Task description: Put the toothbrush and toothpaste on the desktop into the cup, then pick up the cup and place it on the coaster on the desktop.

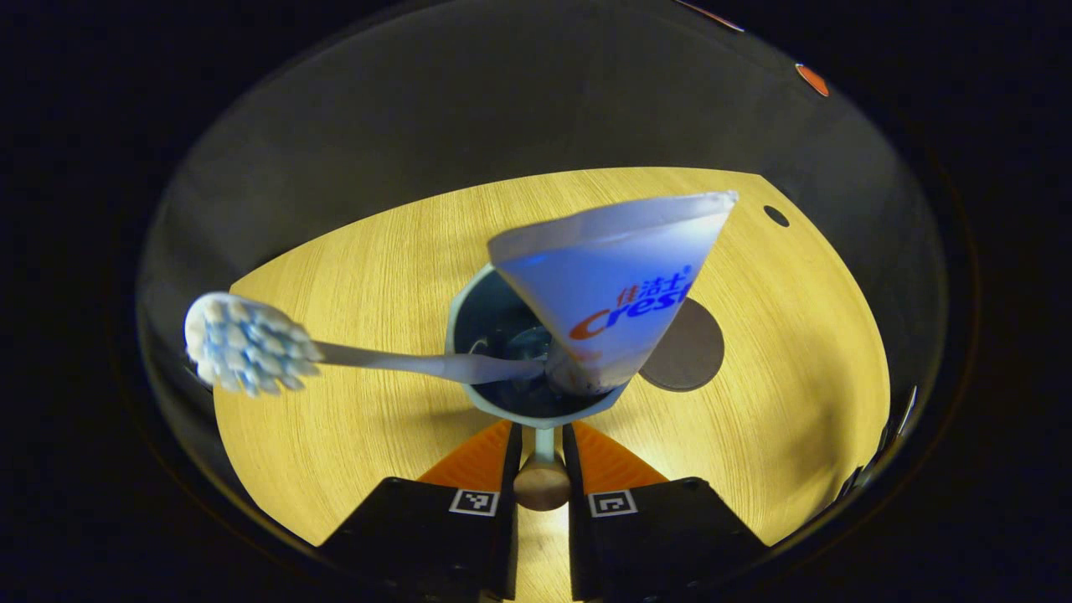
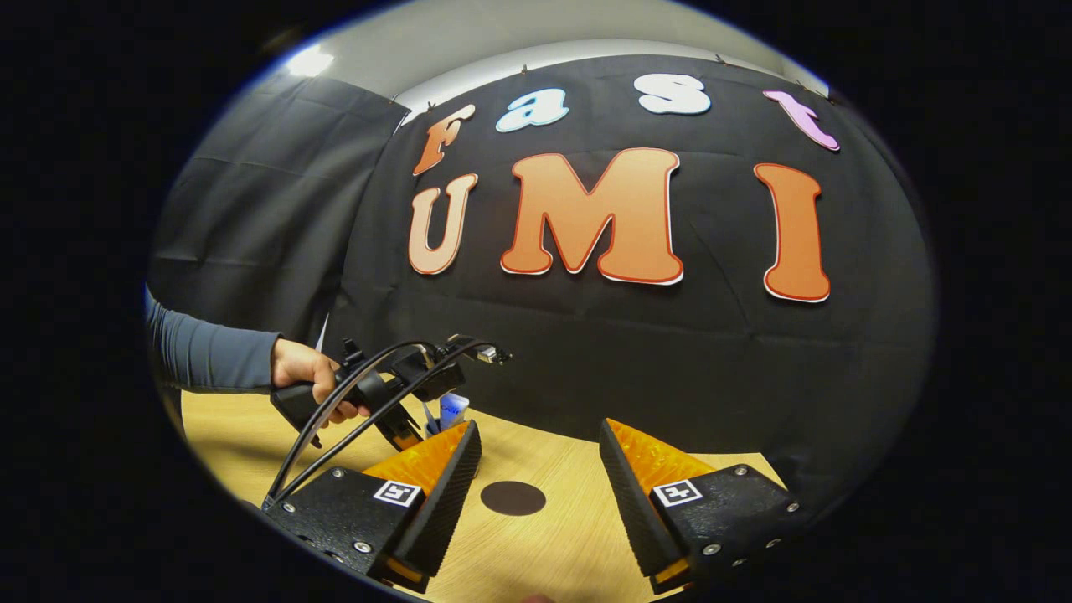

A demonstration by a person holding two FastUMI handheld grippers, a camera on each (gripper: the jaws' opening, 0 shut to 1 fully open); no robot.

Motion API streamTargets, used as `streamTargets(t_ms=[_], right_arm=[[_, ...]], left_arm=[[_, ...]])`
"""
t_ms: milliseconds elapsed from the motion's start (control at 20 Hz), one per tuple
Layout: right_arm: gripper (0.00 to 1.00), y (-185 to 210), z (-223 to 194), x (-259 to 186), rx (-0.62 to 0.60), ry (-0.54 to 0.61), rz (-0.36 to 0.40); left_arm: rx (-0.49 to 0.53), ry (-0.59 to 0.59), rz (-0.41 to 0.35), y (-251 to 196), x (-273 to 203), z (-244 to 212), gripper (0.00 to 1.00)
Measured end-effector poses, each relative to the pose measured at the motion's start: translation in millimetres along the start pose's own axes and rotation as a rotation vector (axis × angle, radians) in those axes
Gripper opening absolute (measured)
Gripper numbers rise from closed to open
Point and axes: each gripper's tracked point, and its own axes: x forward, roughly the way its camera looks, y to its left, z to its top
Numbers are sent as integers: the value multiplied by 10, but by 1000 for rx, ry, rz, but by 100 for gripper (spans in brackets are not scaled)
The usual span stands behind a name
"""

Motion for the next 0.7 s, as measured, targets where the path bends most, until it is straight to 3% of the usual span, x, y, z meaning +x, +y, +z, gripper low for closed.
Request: streamTargets(t_ms=[300,700], right_arm=[[86,-122,31,-140,15,-8,-37],[86,-326,-39,-316,60,19,-91]], left_arm=[[25,-50,-26,-235,-318,-68,24],[68,-46,-70,-364,-37,-29,24]])
